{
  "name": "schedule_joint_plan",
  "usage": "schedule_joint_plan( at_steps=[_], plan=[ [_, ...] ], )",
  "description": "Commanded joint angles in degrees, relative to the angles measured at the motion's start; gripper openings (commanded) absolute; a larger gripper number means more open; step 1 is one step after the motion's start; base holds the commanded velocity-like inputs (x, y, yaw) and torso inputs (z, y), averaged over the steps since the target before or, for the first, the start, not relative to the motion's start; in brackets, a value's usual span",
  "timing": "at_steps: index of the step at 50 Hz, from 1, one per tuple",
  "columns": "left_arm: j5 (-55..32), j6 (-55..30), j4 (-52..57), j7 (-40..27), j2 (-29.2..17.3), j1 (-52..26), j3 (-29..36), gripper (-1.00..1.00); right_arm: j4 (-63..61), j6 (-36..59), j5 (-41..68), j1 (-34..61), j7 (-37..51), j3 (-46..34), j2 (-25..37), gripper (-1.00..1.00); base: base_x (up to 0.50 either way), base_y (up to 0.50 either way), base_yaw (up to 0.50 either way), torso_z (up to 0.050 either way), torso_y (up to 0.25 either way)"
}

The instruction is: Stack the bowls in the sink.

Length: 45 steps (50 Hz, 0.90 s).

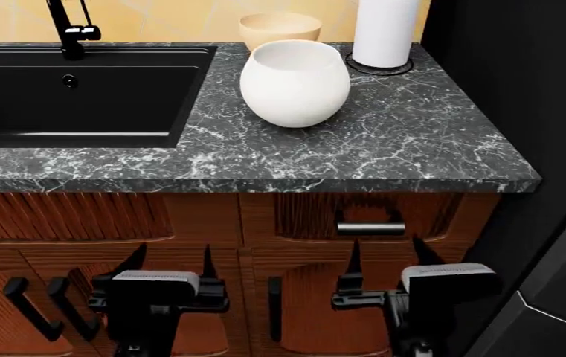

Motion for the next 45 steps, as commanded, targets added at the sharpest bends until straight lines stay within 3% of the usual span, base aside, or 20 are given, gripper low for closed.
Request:
schedule_joint_plan(
  at_steps=[1, 2, 4, 6, 8, 12, 14, 17, 25, 35, 45],
  plan=[
    [-12.9, -42.3, 39.2, -5.5, -5.0, -10.6, -8.9, 1.0, -34.8, 34.5, 2.3, 9.3, 2.1, 2.3, 5.0, 1.0, 0.0, 0.0, 0.0, 0.0, 0.0],
    [-16.6, -50.0, 43.2, -6.4, -4.9, -14.9, -12.5, 1.0, -38.2, 40.1, 3.4, 12.2, 2.1, 3.3, 5.0, 1.0, 0.0, 0.0, 0.0, 0.0, 0.0],
    [-33.3, -55.4, 43.9, -20.3, -12.5, -22.9, -17.4, 1.0, -41.5, 47.2, 8.2, 17.6, 4.9, 4.6, 6.6, 1.0, 0.0, 0.0, 0.0, 0.0, 0.0],
    [-50.5, -62.5, 42.5, -37.5, -17.8, -33.8, -23.4, 1.0, -41.5, 50.3, 25.4, 26.4, 21.5, 6.3, 15.9, 1.0, 0.0, 0.0, 0.0, 0.0, 0.0],
    [-67.7, -61.7, 37.9, -54.5, -24.4, -44.5, -20.4, 1.0, -41.4, 55.4, 42.6, 35.9, 37.7, 9.5, 19.6, 1.0, 0.0, 0.0, 0.0, 0.0, 0.0],
    [-99.0, -59.2, 30.4, -68.0, -32.4, -62.8, -9.3, 1.0, -37.1, 62.7, 76.9, 52.1, 56.3, 10.5, 21.0, 1.0, 0.0, 0.0, 0.0, 0.0, 0.0],
    [-102.7, -59.5, 26.6, -70.2, -34.4, -69.8, -4.7, 1.0, -33.1, 61.6, 89.1, 59.1, 65.4, 7.7, 22.7, 1.0, 0.0, 0.0, 0.0, 0.0, 0.0],
    [-106.6, -60.6, 22.6, -72.4, -36.6, -76.7, 0.9, 1.0, -28.8, 59.6, 96.3, 66.4, 72.1, 4.4, 24.2, 1.0, 0.0, 0.0, 0.0, 0.0, 0.0],
    [-114.5, -64.4, 12.8, -78.2, -41.0, -93.0, 16.2, 1.0, -21.2, 61.3, 97.8, 74.5, 76.2, -2.5, 25.0, 1.0, 0.0, 0.0, 0.0, 0.0, 0.0],
    [-115.6, -62.4, 9.1, -79.2, -42.5, -100.3, 26.3, 1.0, -17.3, 60.5, 95.5, 75.5, 74.6, -4.9, 23.5, 1.0, 0.0, 0.0, 0.0, 0.0, 0.0],
    [-115.7, -61.2, 9.4, -77.6, -44.3, -102.4, 28.9, 1.0, -17.3, 59.7, 91.5, 73.7, 70.8, -5.0, 22.1, 1.0, 0.45, 0.0, 0.0, 0.0, 0.0]
  ],
)
